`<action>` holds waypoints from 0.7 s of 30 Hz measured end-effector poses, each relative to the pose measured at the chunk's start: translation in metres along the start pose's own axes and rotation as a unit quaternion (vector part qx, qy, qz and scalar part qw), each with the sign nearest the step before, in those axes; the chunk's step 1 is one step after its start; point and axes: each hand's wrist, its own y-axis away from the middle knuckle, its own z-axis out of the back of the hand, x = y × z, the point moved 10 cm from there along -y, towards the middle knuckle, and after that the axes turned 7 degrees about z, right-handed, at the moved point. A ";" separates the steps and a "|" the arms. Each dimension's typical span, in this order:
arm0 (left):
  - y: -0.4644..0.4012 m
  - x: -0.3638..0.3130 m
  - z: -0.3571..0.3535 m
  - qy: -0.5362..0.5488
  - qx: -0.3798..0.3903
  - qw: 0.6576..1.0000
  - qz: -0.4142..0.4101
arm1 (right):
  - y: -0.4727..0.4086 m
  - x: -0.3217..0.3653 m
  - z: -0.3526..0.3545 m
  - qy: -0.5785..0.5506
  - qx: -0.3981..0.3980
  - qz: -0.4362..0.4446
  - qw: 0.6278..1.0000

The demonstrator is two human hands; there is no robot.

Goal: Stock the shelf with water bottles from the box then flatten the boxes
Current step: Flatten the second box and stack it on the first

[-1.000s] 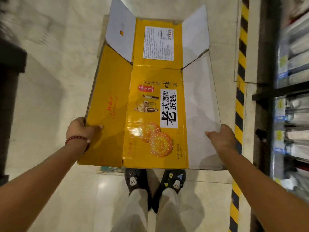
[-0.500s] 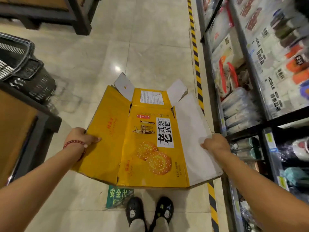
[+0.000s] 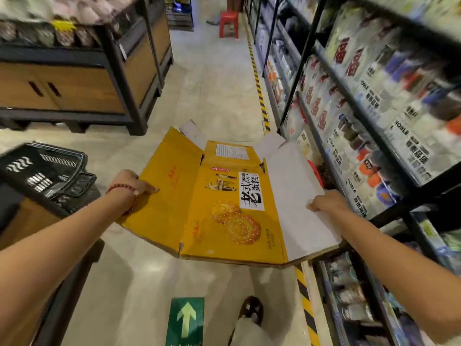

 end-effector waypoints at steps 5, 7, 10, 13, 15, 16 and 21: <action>-0.012 -0.081 -0.010 0.021 0.008 0.999 -0.028 | -0.053 0.025 0.059 -0.050 -0.049 0.029 0.997; -0.020 -0.112 -0.018 0.027 0.007 0.999 -0.033 | -0.082 0.041 0.079 -0.089 -0.057 0.051 0.993; -0.039 -0.150 -0.029 0.027 -0.001 0.999 -0.031 | -0.123 0.062 0.101 -0.086 -0.044 0.064 0.993; -0.061 -0.178 -0.040 0.030 -0.007 0.999 -0.012 | -0.174 0.080 0.114 -0.114 -0.035 0.080 0.990; -0.077 -0.193 -0.047 0.027 -0.004 1.000 0.004 | -0.227 0.079 0.112 -0.128 -0.024 0.094 0.987; -0.085 -0.200 -0.049 0.024 -0.007 1.000 0.008 | -0.242 0.082 0.111 -0.133 -0.023 0.095 0.986; -0.138 -0.246 -0.055 0.027 -0.026 0.999 0.007 | -0.274 0.138 0.112 -0.123 -0.045 0.084 0.988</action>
